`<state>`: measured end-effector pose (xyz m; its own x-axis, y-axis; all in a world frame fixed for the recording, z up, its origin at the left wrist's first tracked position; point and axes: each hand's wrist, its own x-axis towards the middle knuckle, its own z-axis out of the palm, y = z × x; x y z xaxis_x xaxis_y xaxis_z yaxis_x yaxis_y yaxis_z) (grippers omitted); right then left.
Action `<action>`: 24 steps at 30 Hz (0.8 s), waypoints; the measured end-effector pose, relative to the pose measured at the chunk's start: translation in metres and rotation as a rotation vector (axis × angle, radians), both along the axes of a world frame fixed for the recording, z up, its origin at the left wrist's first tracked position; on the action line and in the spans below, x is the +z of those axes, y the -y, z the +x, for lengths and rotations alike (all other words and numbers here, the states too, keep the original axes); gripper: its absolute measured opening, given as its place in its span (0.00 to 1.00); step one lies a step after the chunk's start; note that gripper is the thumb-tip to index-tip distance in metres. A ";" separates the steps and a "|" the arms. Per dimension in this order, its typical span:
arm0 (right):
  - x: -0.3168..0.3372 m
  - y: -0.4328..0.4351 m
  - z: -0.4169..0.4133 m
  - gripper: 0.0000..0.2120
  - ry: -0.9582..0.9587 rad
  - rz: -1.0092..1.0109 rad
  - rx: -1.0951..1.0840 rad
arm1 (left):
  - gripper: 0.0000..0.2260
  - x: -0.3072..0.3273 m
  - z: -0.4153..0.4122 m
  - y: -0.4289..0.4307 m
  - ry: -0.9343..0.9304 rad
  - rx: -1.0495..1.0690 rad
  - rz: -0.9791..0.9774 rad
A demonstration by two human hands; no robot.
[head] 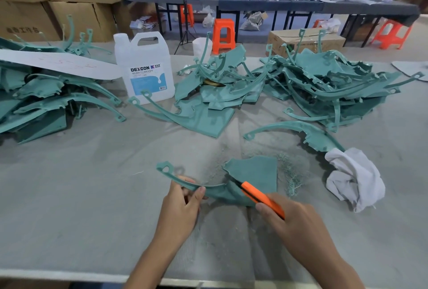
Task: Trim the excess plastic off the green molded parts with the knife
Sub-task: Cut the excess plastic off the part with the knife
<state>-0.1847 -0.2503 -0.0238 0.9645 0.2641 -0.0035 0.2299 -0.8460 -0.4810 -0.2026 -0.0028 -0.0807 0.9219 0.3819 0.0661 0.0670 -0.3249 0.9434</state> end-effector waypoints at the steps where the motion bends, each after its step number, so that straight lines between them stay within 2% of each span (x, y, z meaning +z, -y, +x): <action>1: 0.000 0.000 0.000 0.16 -0.004 -0.004 0.012 | 0.05 -0.001 0.000 0.000 -0.004 0.001 0.000; 12: -0.002 0.003 -0.001 0.11 -0.005 0.056 0.001 | 0.06 -0.005 0.002 -0.002 0.000 0.005 -0.004; 20: -0.003 0.000 -0.001 0.14 -0.008 0.014 0.024 | 0.06 -0.007 0.001 -0.002 0.005 0.021 0.012; 24: -0.005 0.001 0.000 0.11 0.035 0.059 -0.005 | 0.06 -0.007 0.001 -0.002 0.007 0.006 0.001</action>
<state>-0.1845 -0.2514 -0.0291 0.9651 0.2578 0.0455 0.2431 -0.8179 -0.5215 -0.2016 -0.0010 -0.0882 0.9191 0.3873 0.0726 0.0625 -0.3252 0.9436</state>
